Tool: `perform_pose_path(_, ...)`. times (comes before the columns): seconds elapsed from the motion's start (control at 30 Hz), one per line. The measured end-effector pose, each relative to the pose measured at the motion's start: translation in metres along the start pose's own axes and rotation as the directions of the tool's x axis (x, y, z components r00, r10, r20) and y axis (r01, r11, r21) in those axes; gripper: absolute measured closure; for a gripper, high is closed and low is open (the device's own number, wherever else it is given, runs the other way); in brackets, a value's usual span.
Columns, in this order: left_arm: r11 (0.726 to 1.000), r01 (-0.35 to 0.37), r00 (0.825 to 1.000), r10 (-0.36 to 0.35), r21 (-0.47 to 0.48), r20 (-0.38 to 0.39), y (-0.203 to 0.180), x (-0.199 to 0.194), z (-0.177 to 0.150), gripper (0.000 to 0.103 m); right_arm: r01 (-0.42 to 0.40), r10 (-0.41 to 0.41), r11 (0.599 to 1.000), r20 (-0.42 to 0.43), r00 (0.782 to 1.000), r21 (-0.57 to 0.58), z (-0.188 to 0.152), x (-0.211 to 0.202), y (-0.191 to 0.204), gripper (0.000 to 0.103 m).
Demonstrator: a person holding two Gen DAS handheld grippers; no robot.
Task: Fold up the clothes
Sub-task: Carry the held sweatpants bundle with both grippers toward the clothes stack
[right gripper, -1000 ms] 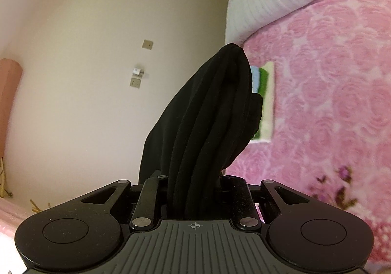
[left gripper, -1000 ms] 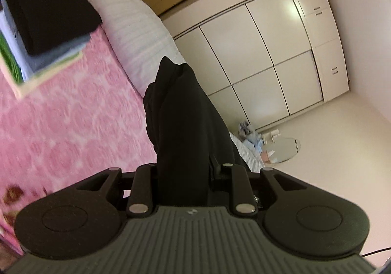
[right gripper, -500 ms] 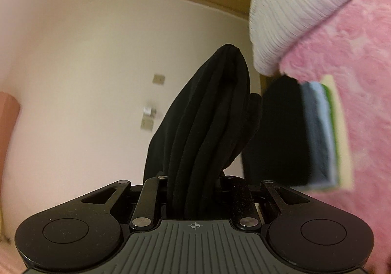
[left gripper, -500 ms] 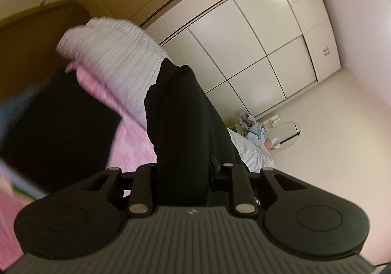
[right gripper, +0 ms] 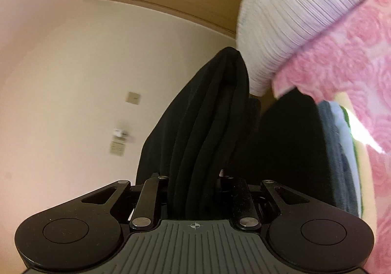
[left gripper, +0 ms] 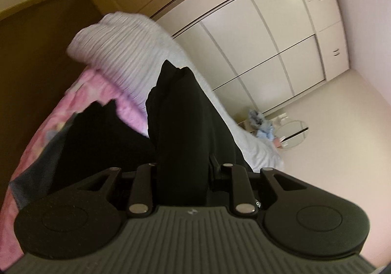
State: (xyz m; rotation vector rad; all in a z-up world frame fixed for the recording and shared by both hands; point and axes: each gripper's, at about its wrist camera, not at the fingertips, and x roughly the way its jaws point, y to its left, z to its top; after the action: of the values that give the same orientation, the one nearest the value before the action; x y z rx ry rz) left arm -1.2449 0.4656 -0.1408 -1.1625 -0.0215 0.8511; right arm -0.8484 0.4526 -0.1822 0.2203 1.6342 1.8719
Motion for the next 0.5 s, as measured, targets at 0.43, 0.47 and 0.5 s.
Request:
perform_pose_path(0.43, 0.992, -0.125, 0.991, 0.125, 0.0, -0.052, 0.075, 0.036, 0.001, 0.073, 0.239, -0.239, 0.969, -0.002, 0.971, -0.063, -0.001, 0.05, -0.051, 0.07)
perform_pose_path(0.47, 0.991, -0.135, 0.99, 0.135, 0.002, -0.048, 0.074, 0.033, 0.004, 0.073, 0.248, -0.248, 0.966, 0.006, 0.969, -0.068, 0.001, 0.048, -0.05, 0.07)
perform_pose_path(0.5, 0.987, -0.159, 0.986, 0.16, 0.03, -0.038, 0.07, 0.028, 0.008, 0.072, 0.266, -0.265, 0.961, 0.024, 0.964, -0.08, 0.003, 0.044, -0.046, 0.069)
